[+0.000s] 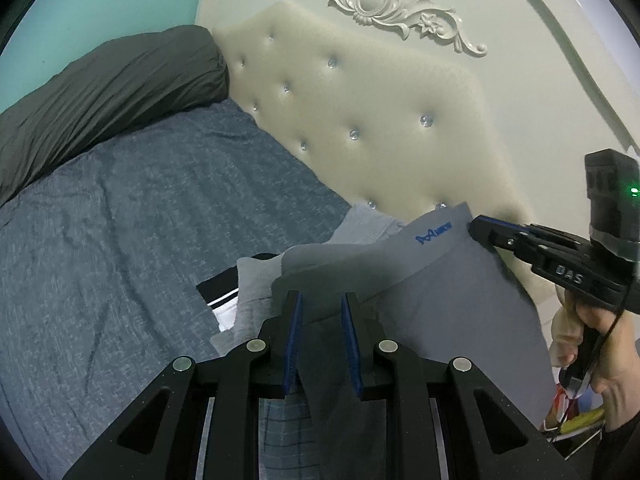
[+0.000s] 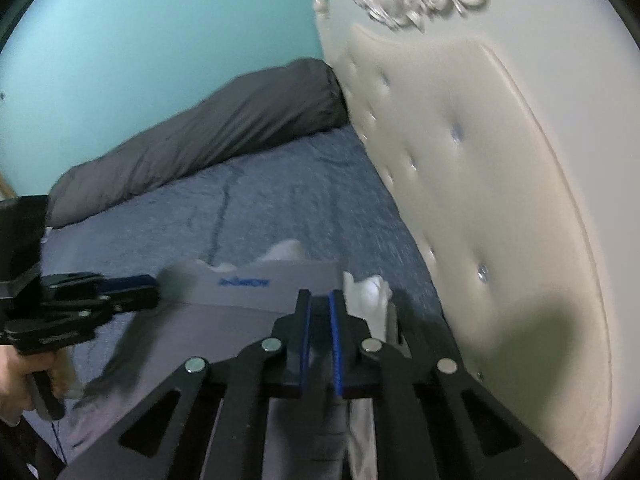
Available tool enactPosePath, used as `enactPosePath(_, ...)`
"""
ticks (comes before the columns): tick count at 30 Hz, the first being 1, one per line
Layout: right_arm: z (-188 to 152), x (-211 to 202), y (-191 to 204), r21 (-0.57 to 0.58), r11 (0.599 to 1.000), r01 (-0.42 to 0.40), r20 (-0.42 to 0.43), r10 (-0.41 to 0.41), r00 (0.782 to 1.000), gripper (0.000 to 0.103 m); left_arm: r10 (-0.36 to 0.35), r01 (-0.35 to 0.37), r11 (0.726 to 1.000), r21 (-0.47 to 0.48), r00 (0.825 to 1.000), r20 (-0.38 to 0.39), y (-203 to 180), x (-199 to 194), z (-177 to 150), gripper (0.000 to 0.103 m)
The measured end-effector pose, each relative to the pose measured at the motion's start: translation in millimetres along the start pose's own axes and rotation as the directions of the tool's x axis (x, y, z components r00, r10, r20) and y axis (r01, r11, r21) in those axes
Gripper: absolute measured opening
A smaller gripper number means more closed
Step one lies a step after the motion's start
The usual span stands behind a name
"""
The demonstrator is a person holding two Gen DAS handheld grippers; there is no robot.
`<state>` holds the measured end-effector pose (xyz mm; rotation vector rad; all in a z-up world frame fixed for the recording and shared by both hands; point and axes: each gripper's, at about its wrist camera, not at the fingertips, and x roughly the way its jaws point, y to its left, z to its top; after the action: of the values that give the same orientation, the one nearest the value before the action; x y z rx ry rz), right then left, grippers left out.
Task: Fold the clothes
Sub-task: 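Carry the folded garment with both grippers toward the clothes stack by the headboard, then lower the folded garment onto the clothes stack and open both grippers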
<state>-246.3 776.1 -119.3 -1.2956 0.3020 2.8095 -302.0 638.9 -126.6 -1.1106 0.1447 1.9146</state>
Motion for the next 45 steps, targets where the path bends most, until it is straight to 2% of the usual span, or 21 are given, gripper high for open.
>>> enactPosePath(8,-2.9,-5.2,-1.2,0.009,1.000,0.005,0.005,-0.005,1.000,0.007,0.019,-0.019,1.000,-0.002,1.000,0.018,4.3,-7.7,-3.3,0.022)
enactPosePath(16,-10.1,-43.0,8.5,0.028,1.000,-0.010,0.087,0.008,0.996,0.007,0.023,-0.024,1.000,0.011,0.998,0.055,-2.0,-39.7,-12.6,0.022)
enactPosePath(30,-54.4,-111.0,41.7,0.113,0.993,-0.022,0.182,0.001,0.983,0.008,-0.016,0.012,0.999,0.035,0.994,0.109,-34.5,-110.3,-54.4,0.022)
enactPosePath(34,-66.2,-123.2,54.0,0.127,0.992,-0.025,0.198,-0.001,0.980,0.008,-0.017,0.010,0.999,0.052,0.993,0.120,-45.3,-127.1,-65.6,0.030)
enactPosePath(45,-97.0,-174.4,91.5,0.147,0.989,0.022,0.261,-0.060,0.964,0.010,-0.017,0.001,0.996,0.093,0.985,0.173,-66.8,-182.7,-88.2,0.034)
